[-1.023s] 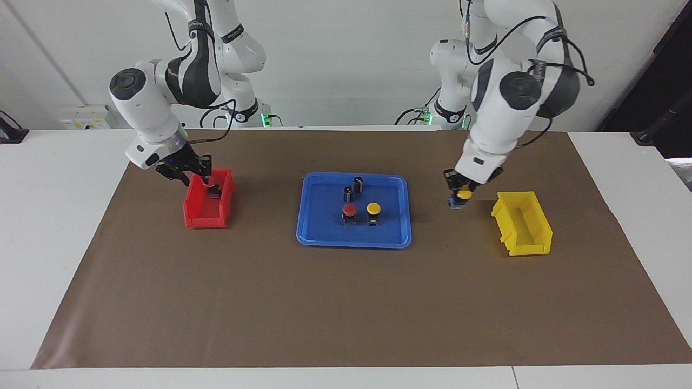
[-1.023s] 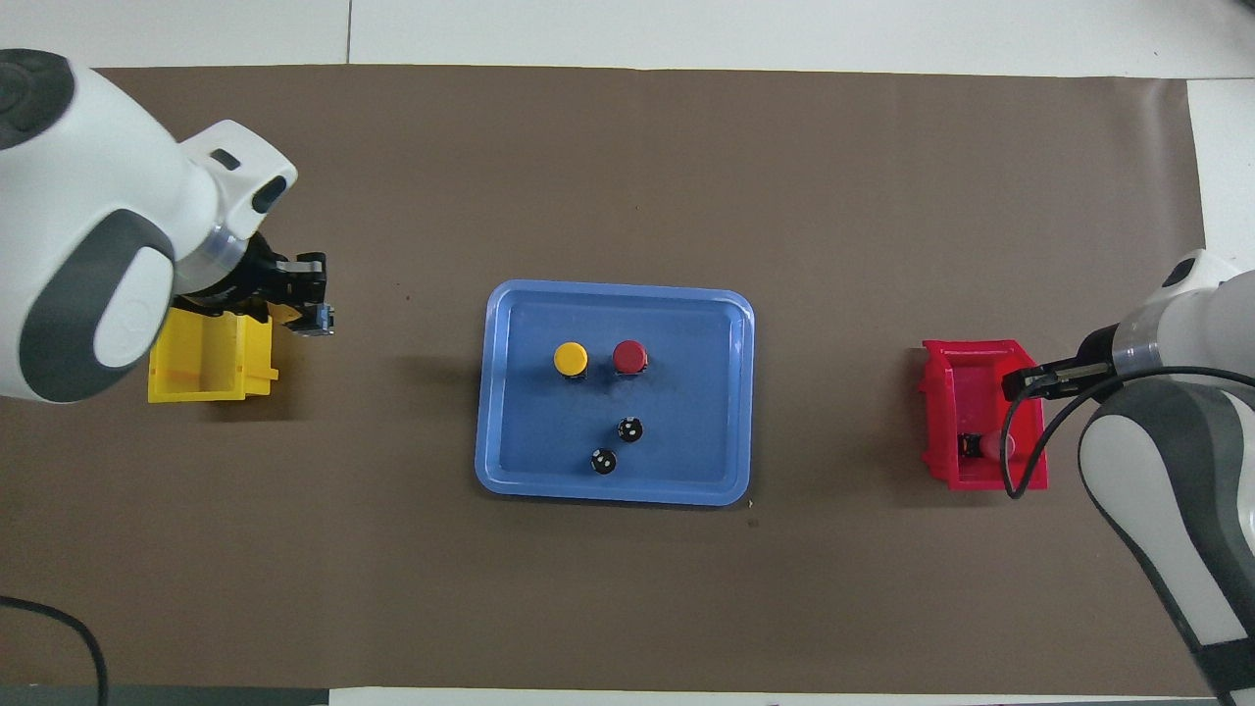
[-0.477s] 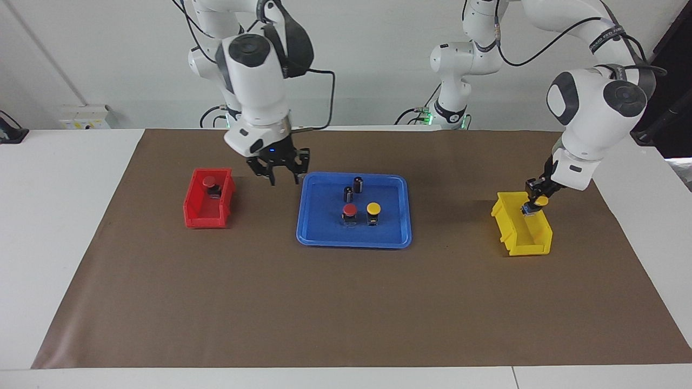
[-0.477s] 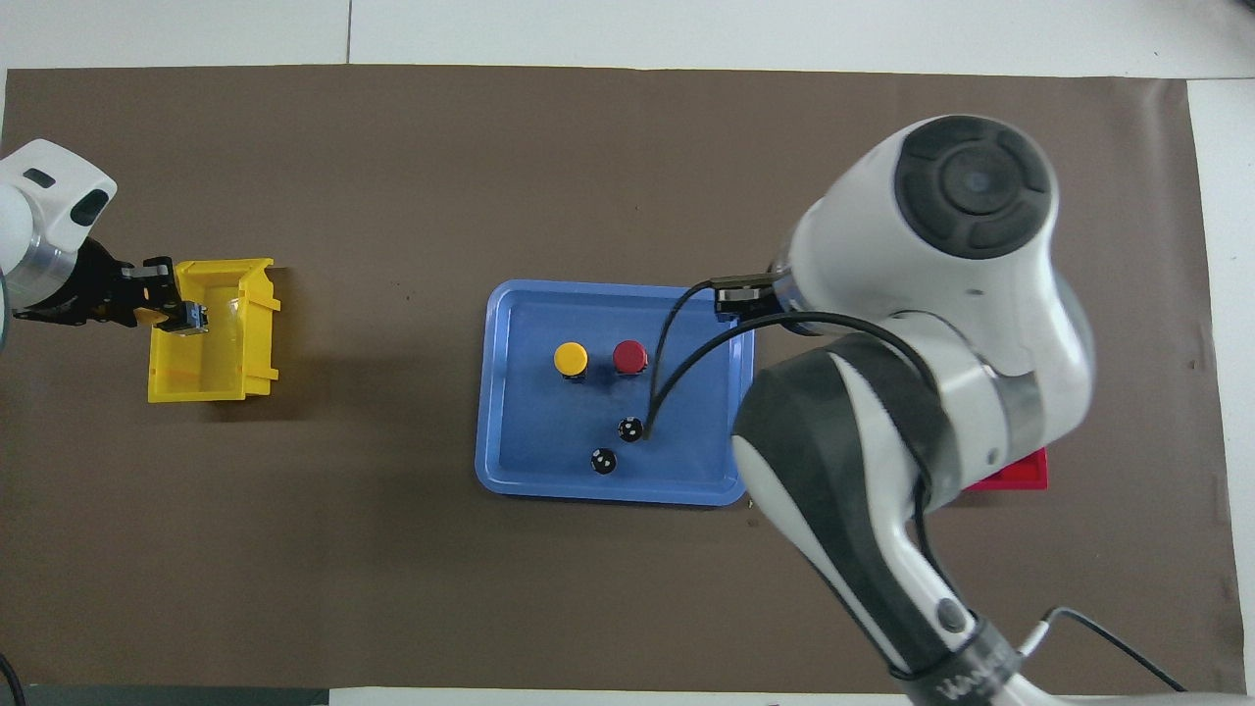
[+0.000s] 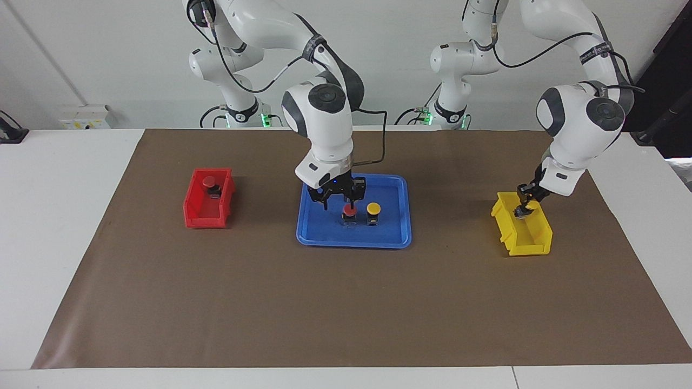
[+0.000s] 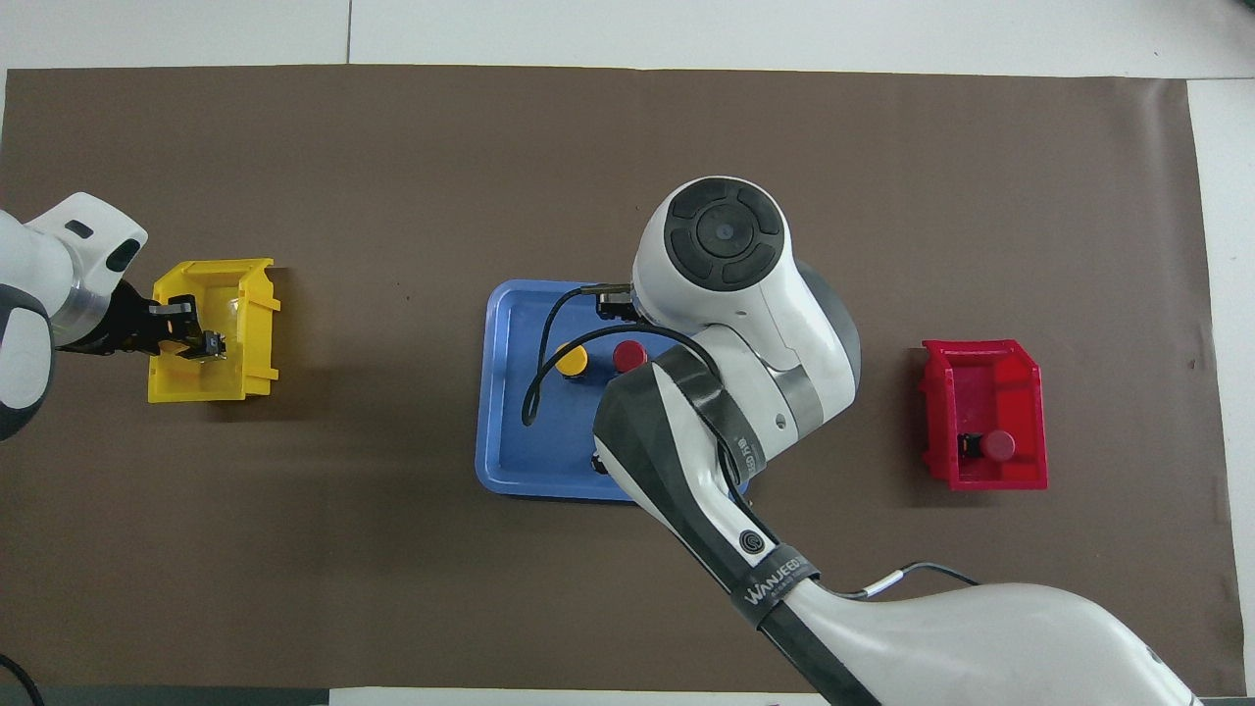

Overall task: Sort red and yellow buttons by color
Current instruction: 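Grasp the second red button on the tray with the right gripper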

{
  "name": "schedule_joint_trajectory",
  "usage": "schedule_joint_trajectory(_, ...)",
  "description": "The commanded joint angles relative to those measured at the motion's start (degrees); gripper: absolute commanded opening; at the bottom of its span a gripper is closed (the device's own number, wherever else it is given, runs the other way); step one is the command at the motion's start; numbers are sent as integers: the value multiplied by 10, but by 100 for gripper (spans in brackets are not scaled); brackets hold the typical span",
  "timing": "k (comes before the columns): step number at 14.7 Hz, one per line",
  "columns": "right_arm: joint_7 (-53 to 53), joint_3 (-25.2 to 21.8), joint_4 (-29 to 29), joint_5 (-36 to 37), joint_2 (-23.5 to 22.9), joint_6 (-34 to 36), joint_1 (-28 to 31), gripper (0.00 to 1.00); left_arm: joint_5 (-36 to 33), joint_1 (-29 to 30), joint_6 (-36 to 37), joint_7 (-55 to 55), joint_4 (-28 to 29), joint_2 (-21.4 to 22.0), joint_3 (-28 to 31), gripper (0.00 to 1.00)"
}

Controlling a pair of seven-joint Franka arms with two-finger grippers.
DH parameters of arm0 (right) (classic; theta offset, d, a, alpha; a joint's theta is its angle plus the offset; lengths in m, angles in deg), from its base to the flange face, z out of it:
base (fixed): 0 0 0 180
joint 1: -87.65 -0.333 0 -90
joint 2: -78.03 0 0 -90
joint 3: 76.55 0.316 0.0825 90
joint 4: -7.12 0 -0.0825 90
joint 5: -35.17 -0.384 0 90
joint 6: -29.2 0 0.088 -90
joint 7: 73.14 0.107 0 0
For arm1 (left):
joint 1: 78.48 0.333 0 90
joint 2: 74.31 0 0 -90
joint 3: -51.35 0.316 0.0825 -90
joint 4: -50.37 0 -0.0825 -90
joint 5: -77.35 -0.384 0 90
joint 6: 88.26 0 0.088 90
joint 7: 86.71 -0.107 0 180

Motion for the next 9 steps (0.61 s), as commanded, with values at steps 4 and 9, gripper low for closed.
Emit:
schedule_joint_trajectory(4, 22, 3, -42, 0, -3, -58, -15, 74, -10, 10, -83, -15, 59, 15, -6, 2)
schedule_joint_trajectory(9, 33, 2, -45, 0, -9, -59, -31, 78, -10, 13, -105, -35, 77, 6, -6, 2)
